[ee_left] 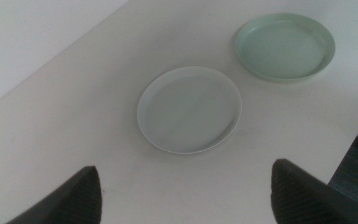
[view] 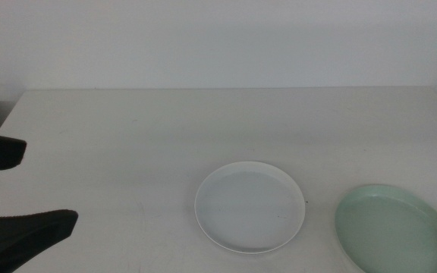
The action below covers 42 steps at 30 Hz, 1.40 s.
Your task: Stack the three bowls on top of each other.
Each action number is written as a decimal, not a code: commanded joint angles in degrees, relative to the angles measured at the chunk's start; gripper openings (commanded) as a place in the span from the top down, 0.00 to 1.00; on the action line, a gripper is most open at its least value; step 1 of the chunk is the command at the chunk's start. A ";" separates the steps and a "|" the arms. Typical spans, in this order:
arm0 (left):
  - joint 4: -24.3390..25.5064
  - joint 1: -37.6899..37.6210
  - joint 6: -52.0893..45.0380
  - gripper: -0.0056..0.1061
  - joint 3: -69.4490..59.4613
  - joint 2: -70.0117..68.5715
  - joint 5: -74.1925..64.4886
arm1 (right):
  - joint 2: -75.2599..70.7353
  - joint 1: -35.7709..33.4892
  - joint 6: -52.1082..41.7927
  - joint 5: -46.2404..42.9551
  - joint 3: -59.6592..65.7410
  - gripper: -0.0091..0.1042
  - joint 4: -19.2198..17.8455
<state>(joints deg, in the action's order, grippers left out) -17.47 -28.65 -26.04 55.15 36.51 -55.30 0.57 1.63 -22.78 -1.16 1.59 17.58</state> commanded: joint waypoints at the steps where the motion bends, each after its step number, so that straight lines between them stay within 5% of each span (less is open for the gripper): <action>1: -1.05 0.03 0.64 0.01 1.24 0.15 3.38 | 0.63 0.37 -0.55 -4.33 -0.34 0.54 0.06; 6: -1.05 0.03 0.64 0.01 1.24 0.15 3.38 | 1.73 0.37 -0.55 -1.34 -3.31 0.54 -0.21; 20: -1.05 0.03 0.64 0.01 1.24 0.15 3.38 | 23.72 0.37 -0.62 36.45 -33.07 0.54 -5.65; 23: -1.05 0.03 0.64 0.01 1.24 0.15 3.38 | 29.62 0.37 0.91 37.48 -36.57 0.54 -5.79; 28: -1.05 0.03 0.64 0.01 1.24 0.15 3.38 | 38.59 0.37 16.03 43.26 -42.78 0.54 -4.01; 36: -1.05 0.03 0.64 0.01 1.24 0.15 3.38 | 51.62 0.50 23.98 48.19 -48.85 0.54 -8.52; 42: -1.05 0.03 0.64 0.01 1.24 0.15 3.38 | 62.35 6.19 22.78 48.25 -50.17 0.54 -2.29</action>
<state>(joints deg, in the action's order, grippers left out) -17.32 -28.65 -25.99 55.15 36.51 -55.30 61.41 6.23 0.82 49.23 -46.50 13.46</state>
